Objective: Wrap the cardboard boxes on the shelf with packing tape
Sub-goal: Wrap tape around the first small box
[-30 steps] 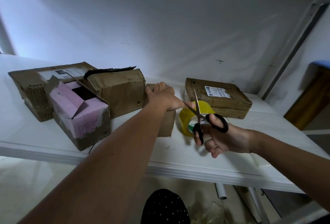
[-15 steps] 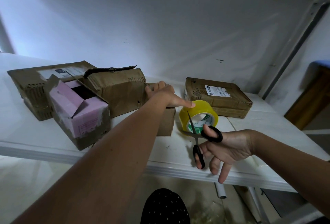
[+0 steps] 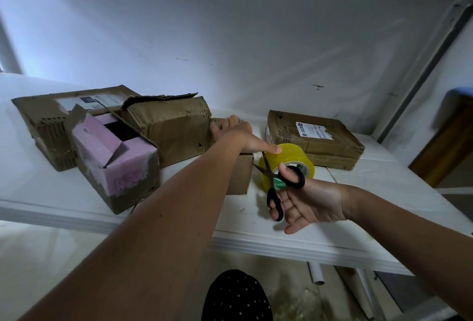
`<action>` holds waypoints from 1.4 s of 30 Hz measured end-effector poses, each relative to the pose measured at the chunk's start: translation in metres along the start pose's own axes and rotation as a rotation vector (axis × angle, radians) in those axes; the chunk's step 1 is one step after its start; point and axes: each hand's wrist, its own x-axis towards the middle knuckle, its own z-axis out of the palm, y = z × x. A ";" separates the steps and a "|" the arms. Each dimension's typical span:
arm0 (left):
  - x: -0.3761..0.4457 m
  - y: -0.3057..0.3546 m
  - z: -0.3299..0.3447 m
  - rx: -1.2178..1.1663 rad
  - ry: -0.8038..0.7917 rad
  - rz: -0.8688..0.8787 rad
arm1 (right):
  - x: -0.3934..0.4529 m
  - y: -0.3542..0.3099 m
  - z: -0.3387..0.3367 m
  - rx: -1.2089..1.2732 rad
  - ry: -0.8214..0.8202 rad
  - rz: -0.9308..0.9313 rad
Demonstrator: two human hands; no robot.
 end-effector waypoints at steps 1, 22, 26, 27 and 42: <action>0.000 0.000 0.001 0.001 0.001 0.001 | 0.001 -0.001 0.000 0.020 0.022 -0.012; -0.002 -0.001 0.002 -0.008 0.016 0.028 | 0.009 0.002 0.032 0.313 0.329 -0.220; -0.001 -0.001 0.004 -0.003 0.023 0.038 | 0.010 0.005 0.035 0.310 0.276 -0.206; 0.000 -0.002 0.004 -0.016 0.010 0.043 | 0.010 0.004 0.035 0.305 0.232 -0.176; 0.003 -0.015 -0.012 -0.237 -0.086 0.094 | 0.008 0.001 0.027 0.134 0.114 -0.094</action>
